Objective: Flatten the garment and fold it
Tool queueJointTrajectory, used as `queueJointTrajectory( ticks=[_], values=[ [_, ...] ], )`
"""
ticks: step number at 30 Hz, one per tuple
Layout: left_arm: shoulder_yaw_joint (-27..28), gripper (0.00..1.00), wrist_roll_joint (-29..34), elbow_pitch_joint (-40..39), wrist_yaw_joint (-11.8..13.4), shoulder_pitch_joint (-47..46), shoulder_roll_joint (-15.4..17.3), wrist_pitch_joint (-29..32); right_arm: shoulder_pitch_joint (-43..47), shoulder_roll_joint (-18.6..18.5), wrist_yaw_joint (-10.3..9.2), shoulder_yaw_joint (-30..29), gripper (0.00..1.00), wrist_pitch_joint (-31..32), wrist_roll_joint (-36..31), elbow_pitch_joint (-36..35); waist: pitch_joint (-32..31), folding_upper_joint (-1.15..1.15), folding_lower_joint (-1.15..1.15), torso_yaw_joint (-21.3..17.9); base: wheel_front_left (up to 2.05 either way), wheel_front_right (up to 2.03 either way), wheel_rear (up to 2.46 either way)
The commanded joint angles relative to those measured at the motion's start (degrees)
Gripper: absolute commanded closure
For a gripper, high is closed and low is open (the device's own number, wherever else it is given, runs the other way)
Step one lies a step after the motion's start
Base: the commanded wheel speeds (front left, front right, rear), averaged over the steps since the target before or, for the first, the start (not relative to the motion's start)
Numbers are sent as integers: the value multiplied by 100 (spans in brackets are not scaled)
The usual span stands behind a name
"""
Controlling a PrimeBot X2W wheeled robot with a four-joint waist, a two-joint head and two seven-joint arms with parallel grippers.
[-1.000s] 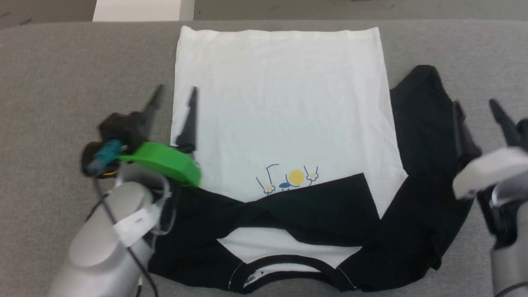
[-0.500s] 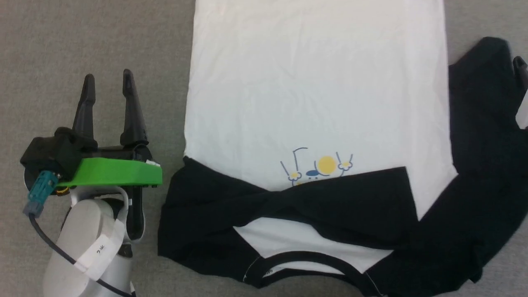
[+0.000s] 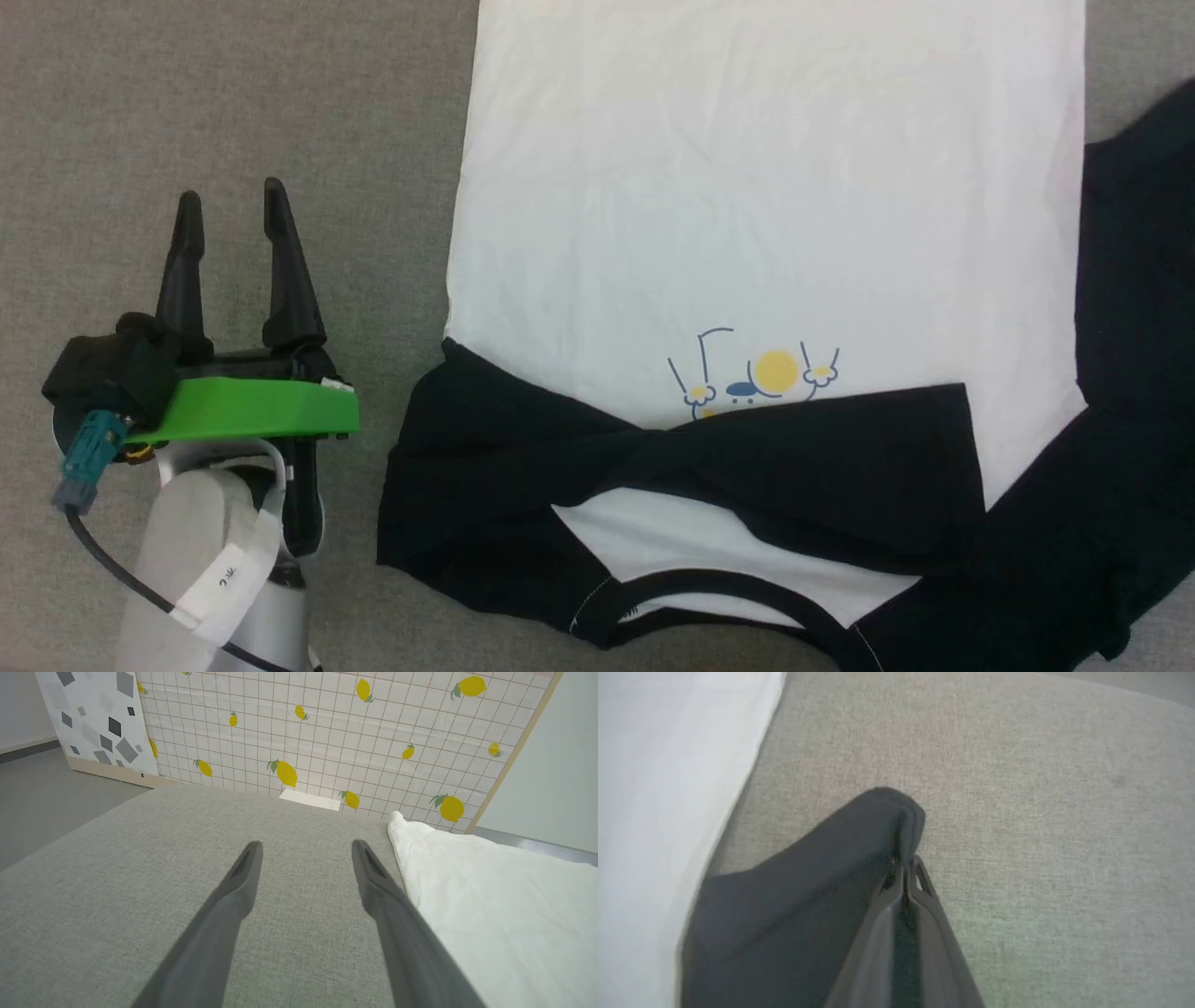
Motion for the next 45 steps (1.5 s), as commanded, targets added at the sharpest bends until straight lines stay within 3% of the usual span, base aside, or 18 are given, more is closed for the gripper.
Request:
queueJointTrajectory(
  ticks=[1, 6, 13, 20, 26, 31, 36, 40, 45],
  values=[
    [49, 0, 101, 46, -57, 87, -52, -26, 181, -5, -10, -156, 100, -138, -38, -13, -162, 0, -1, -57, 0, 0, 0],
    [240, 0, 206, 214, -151, 290, -155, -26, 667, -20, -10, -871, 100, -621, -358, -296, -632, 0, -1, -194, 0, 0, 0],
    [397, 0, 310, 312, -251, 705, -228, -26, 1693, 197, -10, -1887, 100, -771, -625, -1188, -1268, 0, -1, -403, 0, 0, 0],
    [456, 0, 363, 283, -291, 1051, -274, -26, 2643, 764, -10, -2719, 100, -717, -772, -2339, -1663, 0, -1, -591, 0, 0, 0],
    [445, 0, 371, 288, -307, 1158, -298, -26, 3201, 1370, -10, -2824, 100, -768, -697, -3574, -1827, 0, -1, -633, 0, 0, 0],
    [431, 0, 372, 277, -334, 1189, -305, -26, 3605, 1856, -10, -2152, 100, -527, -573, -4936, -1867, 0, -1, -650, 0, 0, 0],
    [396, 0, 360, 282, -349, 1176, -316, -26, 3942, 1985, -10, -626, 100, -340, -657, -5613, -1831, 0, -1, -649, 0, 0, 0],
    [340, 0, 369, 302, -356, 1105, -323, -26, 3851, 2003, -10, 810, 100, -328, -834, -5502, -1765, 0, -1, -612, 0, 0, 0],
    [280, 0, 366, 340, -389, 988, -331, -26, 3443, 2009, -10, 2234, 100, -496, -1041, -4616, -1692, 0, -1, -494, 0, 0, 0]
  ],
)
